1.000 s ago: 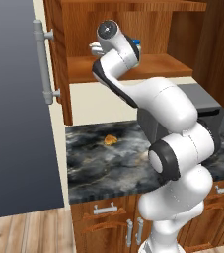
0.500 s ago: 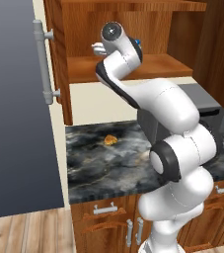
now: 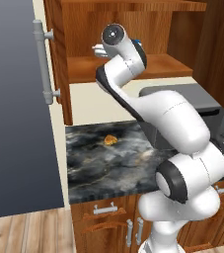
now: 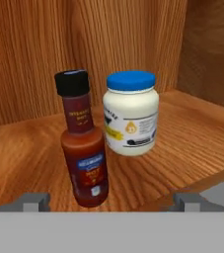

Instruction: There are various items on the counter. Only move the condiments/shakers into the cabinet.

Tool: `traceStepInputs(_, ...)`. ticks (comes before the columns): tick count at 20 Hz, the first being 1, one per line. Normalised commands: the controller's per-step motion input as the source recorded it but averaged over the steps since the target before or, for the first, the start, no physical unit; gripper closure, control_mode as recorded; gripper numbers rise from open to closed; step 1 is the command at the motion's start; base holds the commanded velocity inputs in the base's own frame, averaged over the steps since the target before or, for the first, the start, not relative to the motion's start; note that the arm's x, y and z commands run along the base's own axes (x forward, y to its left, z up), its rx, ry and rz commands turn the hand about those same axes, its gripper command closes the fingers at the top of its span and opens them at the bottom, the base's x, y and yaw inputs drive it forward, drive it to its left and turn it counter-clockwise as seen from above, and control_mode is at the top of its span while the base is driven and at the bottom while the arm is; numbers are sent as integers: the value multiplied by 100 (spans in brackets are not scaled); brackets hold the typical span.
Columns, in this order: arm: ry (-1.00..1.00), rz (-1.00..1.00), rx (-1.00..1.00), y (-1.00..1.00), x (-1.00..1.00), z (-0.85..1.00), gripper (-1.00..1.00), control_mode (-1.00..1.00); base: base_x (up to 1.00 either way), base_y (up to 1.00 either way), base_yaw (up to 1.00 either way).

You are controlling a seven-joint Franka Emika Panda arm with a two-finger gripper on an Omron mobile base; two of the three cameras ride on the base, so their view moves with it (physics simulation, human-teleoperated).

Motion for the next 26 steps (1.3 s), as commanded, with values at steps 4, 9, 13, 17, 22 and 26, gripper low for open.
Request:
traceStepInputs(4, -19, 0, 0, -1, -100, -1, -100, -100, 0, 0, 0)
traceStepInputs(9, -10, -5, 0, -13, -100, -26, -100, -100, 0, 0, 0)
traceStepInputs(13, -2, -13, 0, -35, -100, -45, -100, -100, 0, 0, 0)
traceStepInputs(17, 0, -19, 2, -52, -100, -50, -100, -100, 0, 0, 0)
traceStepInputs(22, 21, -11, 3, -71, -89, -51, -100, -100, 0, 0, 0)
traceStepInputs(26, 23, -9, 2, -75, -95, -61, -100, -100, 0, 0, 0)
